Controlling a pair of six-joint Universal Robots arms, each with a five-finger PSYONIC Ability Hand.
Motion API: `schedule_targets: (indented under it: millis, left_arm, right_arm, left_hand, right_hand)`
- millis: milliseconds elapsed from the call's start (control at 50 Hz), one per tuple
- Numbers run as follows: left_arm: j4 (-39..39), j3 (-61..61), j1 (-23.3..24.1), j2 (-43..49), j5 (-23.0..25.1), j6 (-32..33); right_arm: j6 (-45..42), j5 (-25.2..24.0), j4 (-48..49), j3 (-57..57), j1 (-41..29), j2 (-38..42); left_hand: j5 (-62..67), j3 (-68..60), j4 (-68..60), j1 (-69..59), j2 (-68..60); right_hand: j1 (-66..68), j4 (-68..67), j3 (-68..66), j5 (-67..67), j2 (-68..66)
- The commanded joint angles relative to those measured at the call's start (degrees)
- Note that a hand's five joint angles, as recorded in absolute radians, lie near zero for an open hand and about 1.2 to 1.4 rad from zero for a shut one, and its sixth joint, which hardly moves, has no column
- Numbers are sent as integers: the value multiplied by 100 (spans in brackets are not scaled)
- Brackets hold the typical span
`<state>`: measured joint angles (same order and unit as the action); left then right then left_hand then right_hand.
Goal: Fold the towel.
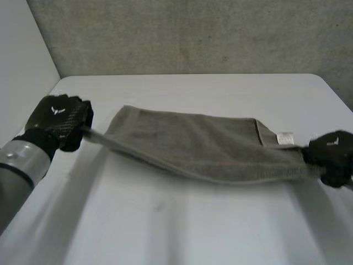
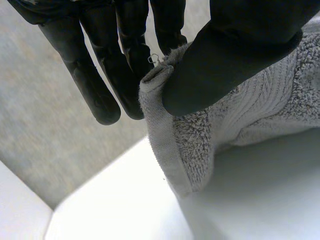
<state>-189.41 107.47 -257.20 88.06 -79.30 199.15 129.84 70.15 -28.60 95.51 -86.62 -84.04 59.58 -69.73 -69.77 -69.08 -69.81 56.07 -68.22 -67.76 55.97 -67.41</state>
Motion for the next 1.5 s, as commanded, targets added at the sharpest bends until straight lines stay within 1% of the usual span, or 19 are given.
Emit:
schedule_targets:
  millis: [20,80,160,240,340,420,460,480,520,600,660,740,840,880,1040,1200,1340,1420,1500]
  left_arm:
    - [1800,186,-128,-158,20,1439]
    - [1996,292,-102,-88,29,1871]
    - [1855,239,-128,176,29,1925]
    - [1479,-206,-85,1122,3,1978]
    - [1145,-1259,-41,1931,-6,1908]
    - [766,-2388,100,2382,-41,1767]
    - [136,-3665,258,2680,-94,1269]
    - [133,-3672,258,2681,-94,1266]
    - [-637,-4835,250,2795,-339,427]
    - [-1279,-5497,180,2769,-533,-321]
    - [-1790,-5623,127,2673,-612,-692]
    - [-2021,-5456,126,2558,-621,-755]
    - [-2082,-4290,223,2470,-542,-711]
    - [-2091,-3939,214,2462,-542,-720]
    - [-2038,-2224,118,2575,-516,-694]
    - [-2038,-1159,12,3032,-481,-676]
    - [-2038,-754,-207,2875,-481,-510]
    - [-2038,-614,-286,2630,-472,-404]
    - [-2056,-429,-304,2427,-437,-377]
  right_arm:
    - [-1760,78,-1219,301,5,116]
    - [-2041,227,-1263,477,5,275]
    - [-2059,586,-974,303,-161,897]
    - [-1997,956,-665,-138,-557,1285]
    - [-1691,1614,299,-1742,-1049,2022]
    - [-1375,1791,966,-2778,-1251,2207]
    - [-1189,1827,1392,-3311,-1366,2226]
    - [-963,1844,1905,-3781,-1453,2208]
    - [-661,1862,2543,-4128,-1542,2129]
    - [276,1853,4602,-4173,-1568,1516]
    - [524,1836,5266,-3849,-1568,1242]
    - [534,1809,5163,-3620,-1585,1198]
    - [534,1519,4547,-3250,-1612,1285]
    - [534,1064,4057,-2935,-1621,1399]
    - [508,237,3572,-1977,-1568,1987]
    - [262,236,3475,-1343,-1533,3016]
    - [551,209,3290,-1096,-1322,3061]
    - [1524,236,3246,-939,-1129,2824]
    - [2318,227,3255,-780,-988,2612]
  left_hand:
    - [1042,-1027,-1023,-1092,-1019]
    - [1042,-1027,-1023,-1092,-1019]
    - [1042,-1027,-1023,-1092,-1019]
    - [1042,-1027,-1023,-1092,-1019]
    - [1042,-1027,-1023,-1092,-1019]
    - [1042,-1027,-1023,-1092,-1019]
    - [1042,-1027,-1023,-1092,-1019]
    - [1042,-1027,-1023,-1092,-1019]
    - [1042,-1027,-1023,-1092,-1019]
    - [1042,-1027,-1023,-1092,-1019]
    - [1042,-1027,-1023,-1092,-1019]
    - [1042,-1027,-1023,-1092,-1019]
    - [1042,-1027,-1023,-1092,-1019]
    - [1042,-1027,-1023,-1092,-1019]
    - [1042,-1027,-1023,-1092,-1019]
    - [1042,-1027,-1023,-1092,-1019]
    - [1042,-1027,-1023,-1092,-1019]
    - [1042,-1027,-1023,-1092,-1019]
    - [1042,-1027,-1023,-1092,-1019]
  right_hand:
    - [2393,-1178,-1224,1403,-1259]
    - [2393,-1178,-1224,1403,-1259]
    - [2393,-1178,-1224,1403,-1259]
    - [2393,-1178,-1224,1403,-1259]
    - [2393,-1178,-1224,1403,-1259]
    - [2393,-1178,-1224,1403,-1259]
    - [2393,-1178,-1224,1403,-1259]
    - [2393,-1178,-1224,1403,-1259]
    - [2393,-1178,-1224,1403,-1259]
    - [2393,-1178,-1224,1403,-1259]
    - [2393,-1178,-1224,1403,-1259]
    - [2393,-1178,-1224,1403,-1259]
    - [2393,-1178,-1224,1403,-1259]
    - [2393,-1178,-1224,1403,-1259]
    - [2393,-1178,-1224,1403,-1259]
    - [2393,-1178,-1224,1403,-1259]
    - [2393,-1178,-1224,1403,-1259]
    - [-1226,2440,2395,-2215,2360]
    - [-1873,3088,3043,-2863,3008]
